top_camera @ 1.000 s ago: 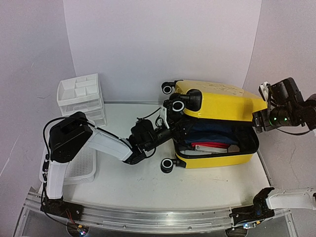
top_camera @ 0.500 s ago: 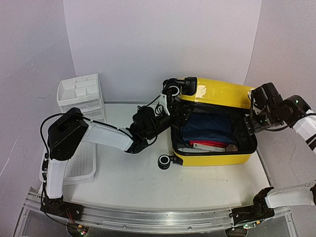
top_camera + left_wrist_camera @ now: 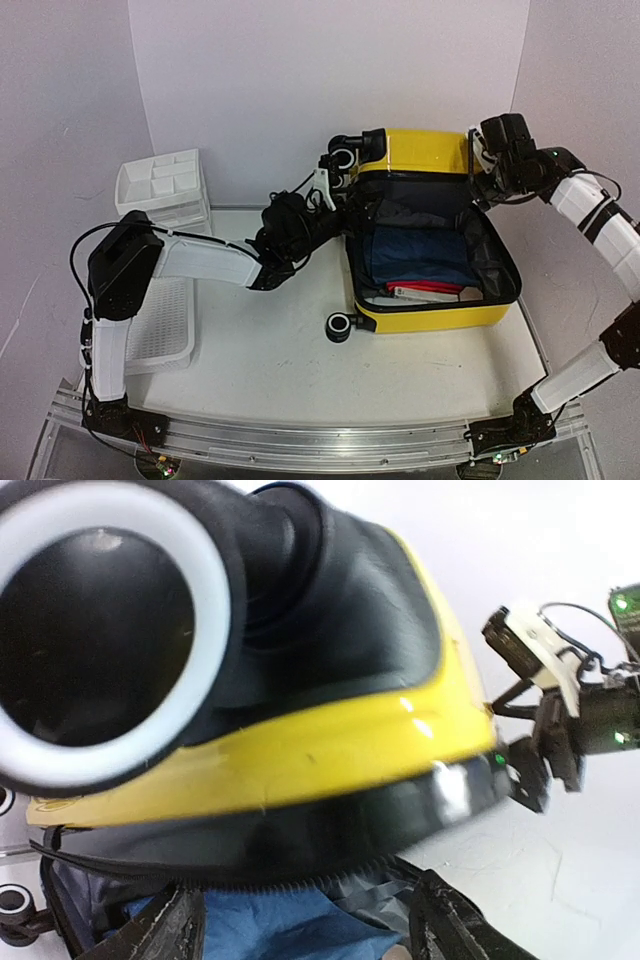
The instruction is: Open, take out, and arrange the luggage
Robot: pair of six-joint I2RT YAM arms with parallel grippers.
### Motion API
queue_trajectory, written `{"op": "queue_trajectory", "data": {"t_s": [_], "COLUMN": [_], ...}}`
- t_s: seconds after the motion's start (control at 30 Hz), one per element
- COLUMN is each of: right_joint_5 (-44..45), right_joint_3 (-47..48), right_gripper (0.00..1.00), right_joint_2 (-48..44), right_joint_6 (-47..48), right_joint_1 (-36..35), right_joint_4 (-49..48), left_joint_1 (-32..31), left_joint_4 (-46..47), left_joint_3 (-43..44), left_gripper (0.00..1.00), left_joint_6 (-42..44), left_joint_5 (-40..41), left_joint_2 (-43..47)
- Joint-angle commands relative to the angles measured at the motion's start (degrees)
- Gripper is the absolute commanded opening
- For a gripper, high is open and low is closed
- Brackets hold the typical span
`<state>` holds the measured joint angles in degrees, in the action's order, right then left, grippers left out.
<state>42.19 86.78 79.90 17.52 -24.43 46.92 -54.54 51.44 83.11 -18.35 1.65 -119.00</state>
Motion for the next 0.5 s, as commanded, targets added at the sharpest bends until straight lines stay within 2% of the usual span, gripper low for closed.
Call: {"op": "queue_trajectory", "data": {"t_s": [0.0, 0.13, 0.3, 0.4, 0.47], "right_joint_5": [-3.4, -5.5, -6.3, -6.2, -6.0], "right_joint_3": [10.3, 17.2, 25.0, 29.3, 33.5], "right_gripper": [0.98, 0.98, 0.98, 0.98, 0.98], "right_joint_2": [6.8, 11.8, 17.9, 21.5, 24.6], "right_joint_6": [4.2, 5.4, 6.2, 6.4, 6.3], "right_joint_1": [2.6, 4.0, 5.0, 5.8, 6.5], "right_joint_4": [-8.6, -8.8, -9.1, -9.1, -9.1], "left_joint_1": [0.3, 0.3, 0.2, 0.2, 0.2], "left_joint_4": [-2.1, -16.3, -33.6, -36.7, -38.5], "left_joint_3": [-3.4, -9.2, -15.9, -18.4, -17.0], "left_gripper": [0.71, 0.71, 0.74, 0.78, 0.80], "left_joint_6": [0.0, -1.1, -6.6, -13.0, -15.3], "left_joint_5": [-1.4, -4.0, -1.4, 0.4, 0.3], "left_joint_2": [9.2, 16.0, 24.2, 25.1, 22.6]}}
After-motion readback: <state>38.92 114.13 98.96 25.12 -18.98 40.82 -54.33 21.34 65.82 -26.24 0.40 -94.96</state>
